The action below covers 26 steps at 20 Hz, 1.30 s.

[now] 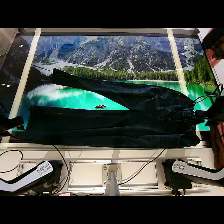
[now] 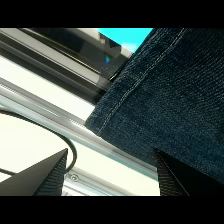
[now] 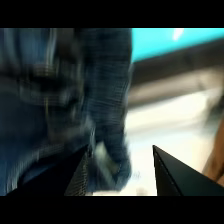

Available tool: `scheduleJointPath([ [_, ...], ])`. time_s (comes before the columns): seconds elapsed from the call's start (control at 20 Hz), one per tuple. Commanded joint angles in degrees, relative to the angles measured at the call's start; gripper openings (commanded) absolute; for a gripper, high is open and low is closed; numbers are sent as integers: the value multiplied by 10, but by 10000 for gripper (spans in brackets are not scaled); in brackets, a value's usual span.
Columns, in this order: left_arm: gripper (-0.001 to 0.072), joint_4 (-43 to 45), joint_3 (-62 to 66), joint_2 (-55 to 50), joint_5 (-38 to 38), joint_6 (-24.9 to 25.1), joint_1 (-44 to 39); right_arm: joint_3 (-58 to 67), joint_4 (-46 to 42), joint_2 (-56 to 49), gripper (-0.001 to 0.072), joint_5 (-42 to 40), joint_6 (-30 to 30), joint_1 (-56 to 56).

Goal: Fold the clothes and pants, and hang the long-sleeved shirts on hangers.

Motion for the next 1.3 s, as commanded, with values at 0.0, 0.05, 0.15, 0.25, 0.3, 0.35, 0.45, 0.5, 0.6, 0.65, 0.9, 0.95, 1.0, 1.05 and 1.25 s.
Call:
scheduleJointPath([
  [0.0, 618, -1, 10, 0, 2, 0, 0, 40, -1, 0, 451, -117, 21, -1],
  [0.05, 618, -1, 11, 0, 2, 0, 0, 60, 0, -1, 439, -145, 37, -7],
  [0.15, 617, -1, 12, 0, 3, 0, 0, 106, 23, -13, 307, -162, 42, -31],
  [0.25, 617, -1, 11, 0, 5, 0, 0, 160, 87, -47, 217, -120, 35, -81],
  [0.3, 617, -1, 11, 0, 5, 0, 0, 184, 143, -72, 214, -71, 15, -115],
  [0.35, 613, -1, 11, 0, 7, 0, 0, 198, 203, -96, 215, -16, -18, -148],
  [0.45, 606, -1, 11, 0, 7, 0, 0, 190, 309, -130, 244, 49, -87, -206],
  [0.5, 606, -1, 11, 0, 7, 0, 0, 179, 331, -141, 412, 48, -107, -226],
  [0.6, 606, -1, 11, 0, 7, -10, 0, 154, 333, -153, 514, 42, -136, -242],
  [0.65, 606, -1, 11, 0, 7, -21, 0, 143, 333, -158, 514, 42, -160, -243],
  [0.9, 606, -24, 11, 0, 15, -42, 0, 83, 347, -198, 507, 24, -221, -242],
  [0.95, 606, -31, 11, 0, 15, -50, 0, 76, 359, -206, 506, 25, -231, -242],
  [1.0, 606, -37, 11, 0, 15, -54, 0, 70, 374, -213, 505, 25, -238, -242],
  [1.05, 606, -43, 11, 0, 15, -54, 0, 65, 396, -219, 504, 29, -250, -242],
  [1.25, 607, -81, 11, 0, 15, -54, 0, 64, 435, -225, 484, 56, -286, -242],
])
